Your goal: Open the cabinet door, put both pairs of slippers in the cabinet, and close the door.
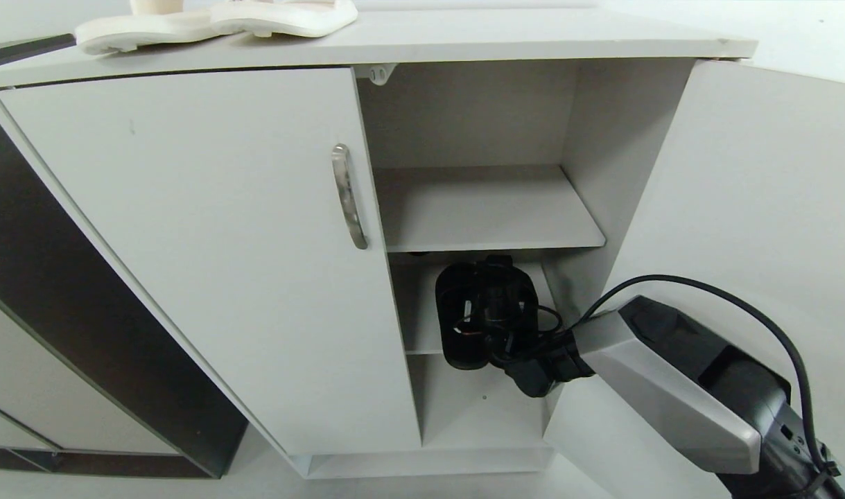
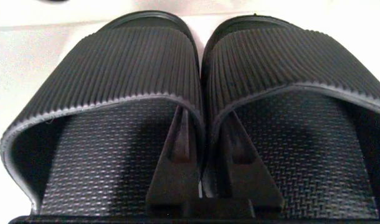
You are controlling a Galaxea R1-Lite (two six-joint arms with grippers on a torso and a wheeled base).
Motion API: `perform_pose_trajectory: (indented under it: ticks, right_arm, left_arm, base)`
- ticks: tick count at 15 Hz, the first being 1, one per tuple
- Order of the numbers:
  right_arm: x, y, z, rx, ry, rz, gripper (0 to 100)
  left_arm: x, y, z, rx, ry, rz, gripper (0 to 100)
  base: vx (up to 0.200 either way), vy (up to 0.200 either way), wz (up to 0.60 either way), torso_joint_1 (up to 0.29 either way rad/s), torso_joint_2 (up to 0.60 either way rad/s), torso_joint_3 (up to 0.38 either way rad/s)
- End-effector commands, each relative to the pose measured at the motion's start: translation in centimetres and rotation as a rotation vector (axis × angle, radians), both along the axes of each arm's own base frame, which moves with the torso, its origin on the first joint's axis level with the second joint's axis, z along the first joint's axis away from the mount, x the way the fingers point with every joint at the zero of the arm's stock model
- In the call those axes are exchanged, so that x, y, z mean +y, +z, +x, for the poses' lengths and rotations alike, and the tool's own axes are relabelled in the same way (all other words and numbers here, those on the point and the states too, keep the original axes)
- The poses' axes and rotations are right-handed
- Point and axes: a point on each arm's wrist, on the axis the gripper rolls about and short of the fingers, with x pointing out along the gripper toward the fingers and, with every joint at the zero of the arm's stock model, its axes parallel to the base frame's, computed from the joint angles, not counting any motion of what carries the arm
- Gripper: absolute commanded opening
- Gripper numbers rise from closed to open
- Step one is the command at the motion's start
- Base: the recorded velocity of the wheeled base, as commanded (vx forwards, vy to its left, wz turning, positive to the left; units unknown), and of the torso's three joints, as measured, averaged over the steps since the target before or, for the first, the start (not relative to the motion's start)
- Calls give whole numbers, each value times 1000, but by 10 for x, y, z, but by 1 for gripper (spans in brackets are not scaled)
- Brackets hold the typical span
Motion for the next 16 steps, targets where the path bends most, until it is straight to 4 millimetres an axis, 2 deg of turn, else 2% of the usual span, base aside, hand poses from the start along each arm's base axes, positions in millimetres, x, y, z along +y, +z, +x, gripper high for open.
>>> perform_pose_trajectory:
  ticks: [1, 8, 16]
  right_arm:
    - [0, -14, 11, -1, 8, -16, 0]
    - [2, -6, 13, -31, 13, -39, 0]
    - [-2, -6, 17, -32, 2, -40, 0]
  left_arm:
    - [0, 0, 0, 1, -2, 2, 0]
    - [0, 0, 0, 1, -2, 2, 0]
    - [0, 0, 0, 1, 0, 2, 0]
  base:
    - [0, 0, 0, 0, 0, 0]
    - [0, 0, 0, 0, 0, 0]
    - [0, 0, 0, 0, 0, 0]
